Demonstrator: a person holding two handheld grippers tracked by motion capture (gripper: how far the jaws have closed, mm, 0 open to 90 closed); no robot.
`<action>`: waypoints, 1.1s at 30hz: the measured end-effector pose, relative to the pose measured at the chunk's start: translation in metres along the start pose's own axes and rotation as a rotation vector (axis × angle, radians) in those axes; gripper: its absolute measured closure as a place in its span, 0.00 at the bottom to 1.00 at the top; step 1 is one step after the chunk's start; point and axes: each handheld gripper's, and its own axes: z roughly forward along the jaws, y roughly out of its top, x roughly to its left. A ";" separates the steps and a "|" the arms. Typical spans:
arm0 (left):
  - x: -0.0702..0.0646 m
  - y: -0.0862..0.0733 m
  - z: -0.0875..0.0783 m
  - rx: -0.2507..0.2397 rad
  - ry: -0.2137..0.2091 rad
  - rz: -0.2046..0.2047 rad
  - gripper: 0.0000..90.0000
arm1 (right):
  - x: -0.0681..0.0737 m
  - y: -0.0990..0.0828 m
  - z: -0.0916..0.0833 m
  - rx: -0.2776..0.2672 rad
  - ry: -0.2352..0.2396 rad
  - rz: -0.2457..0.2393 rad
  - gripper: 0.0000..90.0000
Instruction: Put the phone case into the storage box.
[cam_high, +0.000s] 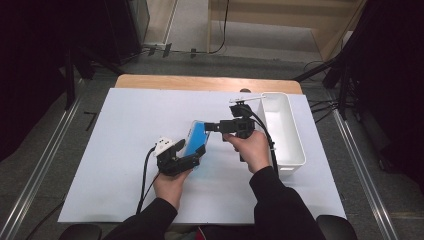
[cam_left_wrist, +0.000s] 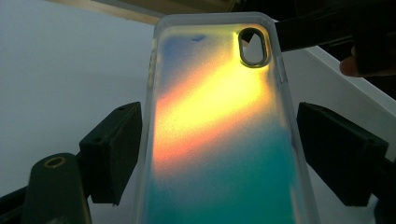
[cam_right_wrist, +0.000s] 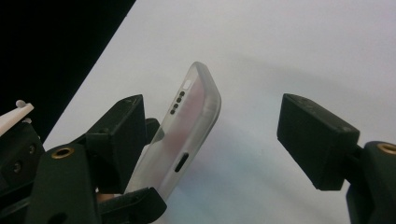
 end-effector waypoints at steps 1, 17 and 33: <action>0.000 0.000 0.000 -0.001 0.003 0.002 0.19 | 0.000 0.000 0.001 0.001 -0.001 0.001 0.25; -0.001 -0.001 0.001 -0.007 0.008 0.004 0.19 | 0.000 0.004 0.019 0.037 0.016 0.074 0.34; -0.002 -0.002 0.001 -0.010 0.013 0.009 0.19 | 0.001 0.006 0.024 0.088 0.064 0.188 0.67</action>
